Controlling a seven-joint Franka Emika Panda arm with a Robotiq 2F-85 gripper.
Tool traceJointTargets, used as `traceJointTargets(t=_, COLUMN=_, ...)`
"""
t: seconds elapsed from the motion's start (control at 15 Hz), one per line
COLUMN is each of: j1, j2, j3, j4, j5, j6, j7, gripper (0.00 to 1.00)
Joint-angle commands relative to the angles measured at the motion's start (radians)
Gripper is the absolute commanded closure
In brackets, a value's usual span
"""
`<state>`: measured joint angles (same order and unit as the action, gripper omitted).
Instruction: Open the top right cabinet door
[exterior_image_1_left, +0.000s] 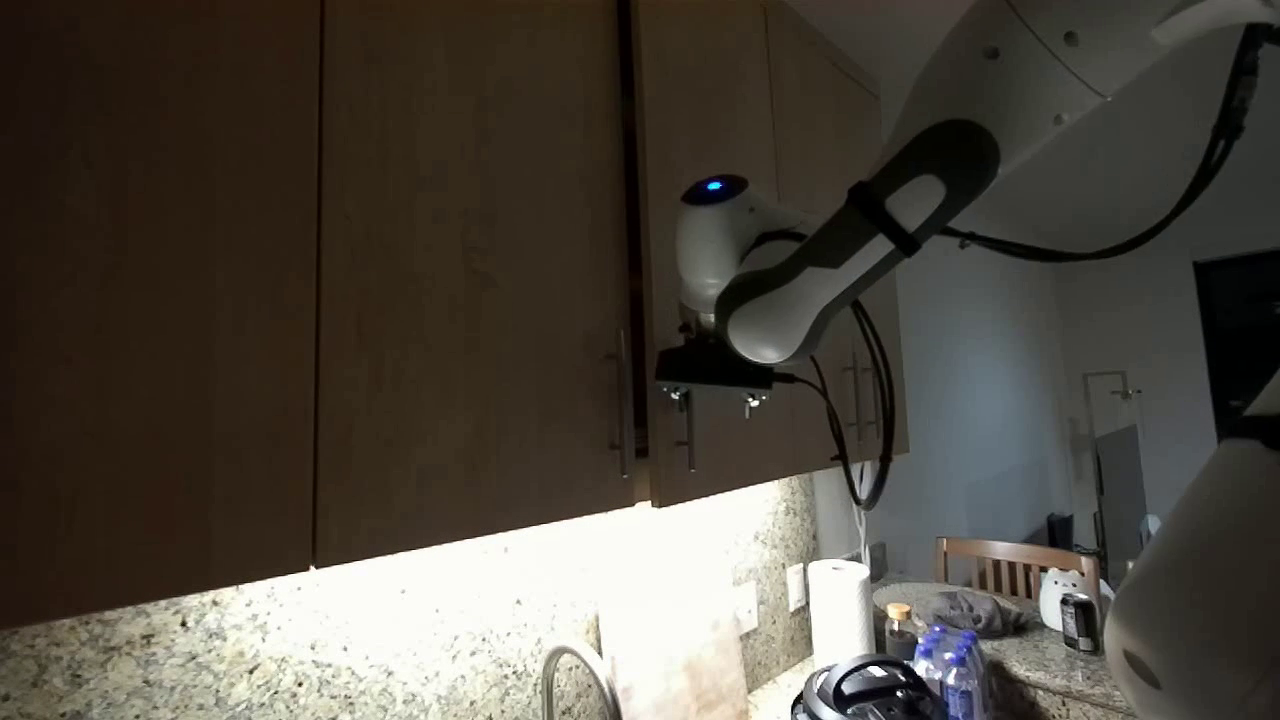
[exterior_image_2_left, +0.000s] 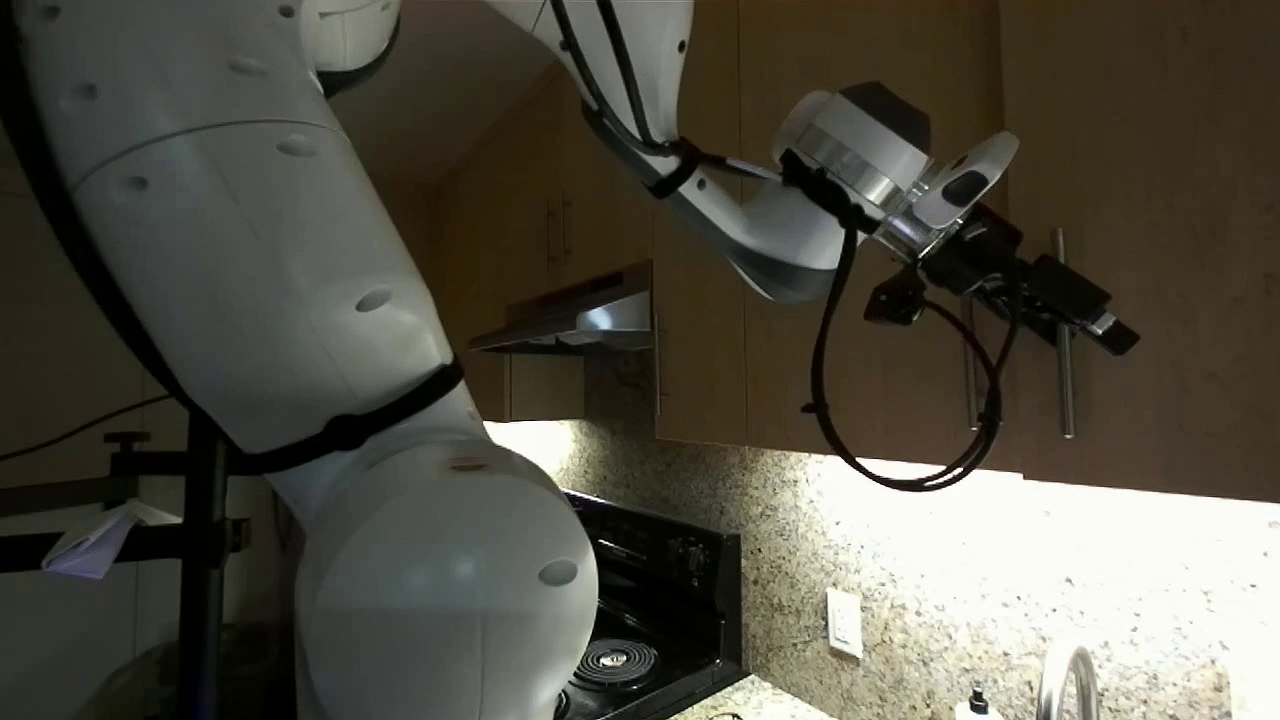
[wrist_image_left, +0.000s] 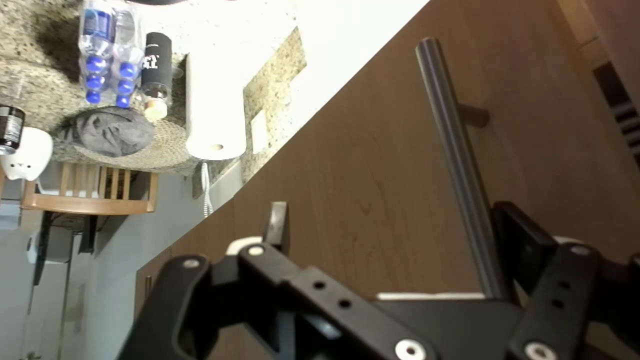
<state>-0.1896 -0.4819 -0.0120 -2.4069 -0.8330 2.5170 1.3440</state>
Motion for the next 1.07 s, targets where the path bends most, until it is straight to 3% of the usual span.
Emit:
traceJointTargets(t=0.0, j1=-0.034, j2=-0.129, j3=-0.064, j4=-0.098, j5=0.008, j6=0.044, j7=-0.144, gripper=0.00)
traceJointTargets(t=0.2, j1=-0.057, j2=-0.180, j3=-0.065, j4=-0.120, j5=0.023, j6=0.005, j7=-0.227, gripper=0.00)
traceJointTargets(t=0.6, j1=-0.119, j2=-0.288, j3=-0.012, j4=-0.148, j5=-0.008, j6=-0.133, j7=-0.197, gripper=0.00)
traceJointTargets(t=1.0, j1=-0.152, j2=-0.323, j3=-0.025, j4=-0.182, j5=0.002, j6=-0.111, j7=-0.204, gripper=0.00)
